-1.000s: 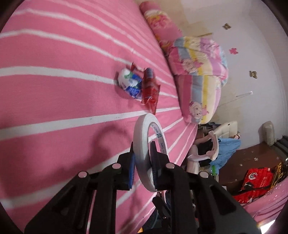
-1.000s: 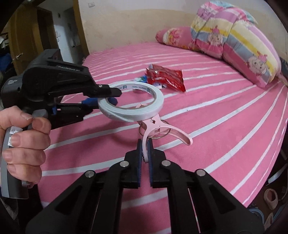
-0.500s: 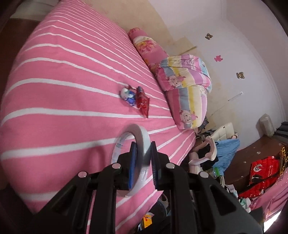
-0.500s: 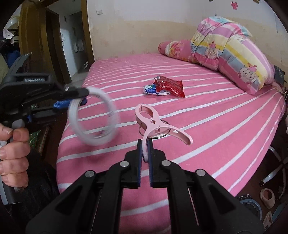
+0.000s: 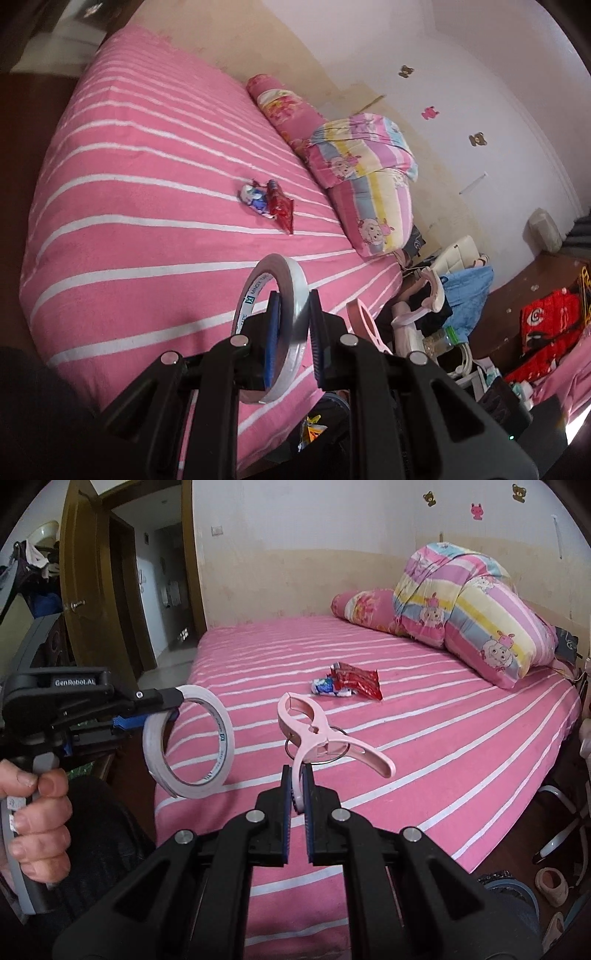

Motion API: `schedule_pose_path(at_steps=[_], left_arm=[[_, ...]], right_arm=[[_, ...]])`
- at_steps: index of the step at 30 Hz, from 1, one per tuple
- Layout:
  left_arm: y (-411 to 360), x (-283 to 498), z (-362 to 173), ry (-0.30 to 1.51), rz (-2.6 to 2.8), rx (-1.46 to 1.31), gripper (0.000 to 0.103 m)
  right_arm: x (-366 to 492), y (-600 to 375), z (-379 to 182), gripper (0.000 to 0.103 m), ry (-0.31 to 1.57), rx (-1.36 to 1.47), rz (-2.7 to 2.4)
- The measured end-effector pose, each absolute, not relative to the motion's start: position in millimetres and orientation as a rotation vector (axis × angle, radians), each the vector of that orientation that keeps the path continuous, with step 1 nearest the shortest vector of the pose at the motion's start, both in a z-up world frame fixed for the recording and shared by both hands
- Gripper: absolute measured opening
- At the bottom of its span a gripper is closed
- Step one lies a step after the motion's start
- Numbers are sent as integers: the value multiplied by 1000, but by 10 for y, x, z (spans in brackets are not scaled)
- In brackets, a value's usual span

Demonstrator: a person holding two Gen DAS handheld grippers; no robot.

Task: Collect trash
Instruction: 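Lift the pink clip and tape roll off the bed with both tools, then carry the clip and tape roll over the trash bin with both tools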

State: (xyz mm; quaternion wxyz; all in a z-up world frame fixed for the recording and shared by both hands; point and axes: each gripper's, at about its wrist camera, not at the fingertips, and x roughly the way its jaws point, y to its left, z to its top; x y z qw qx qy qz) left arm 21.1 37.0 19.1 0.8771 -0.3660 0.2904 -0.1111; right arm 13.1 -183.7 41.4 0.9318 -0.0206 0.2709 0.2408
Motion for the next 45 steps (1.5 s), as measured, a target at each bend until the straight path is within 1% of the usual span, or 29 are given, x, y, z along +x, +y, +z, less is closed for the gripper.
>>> schedule_pose_path(at_steps=[6, 13, 21, 31, 37, 45], left_arm=[[99, -29, 525, 557, -286, -701, 15], [-407, -173, 951, 524, -396, -624, 15], [-1153, -159, 1135, 566, -545, -551, 15], [-2120, 99, 873, 714, -692, -482, 15], [-2649, 301, 580, 817, -749, -434, 15], [-3309, 592, 145, 956, -810, -375, 15]], right_arm=[[-182, -2032, 723, 7, 486, 14, 484], [-490, -2502, 1013, 7, 411, 63, 423], [-703, -3099, 1099, 7, 386, 95, 302], [-872, -3919, 807, 7, 450, 152, 143], [-891, -4406, 429, 7, 540, 222, 38], [-842, -4827, -52, 7, 635, 279, -53]])
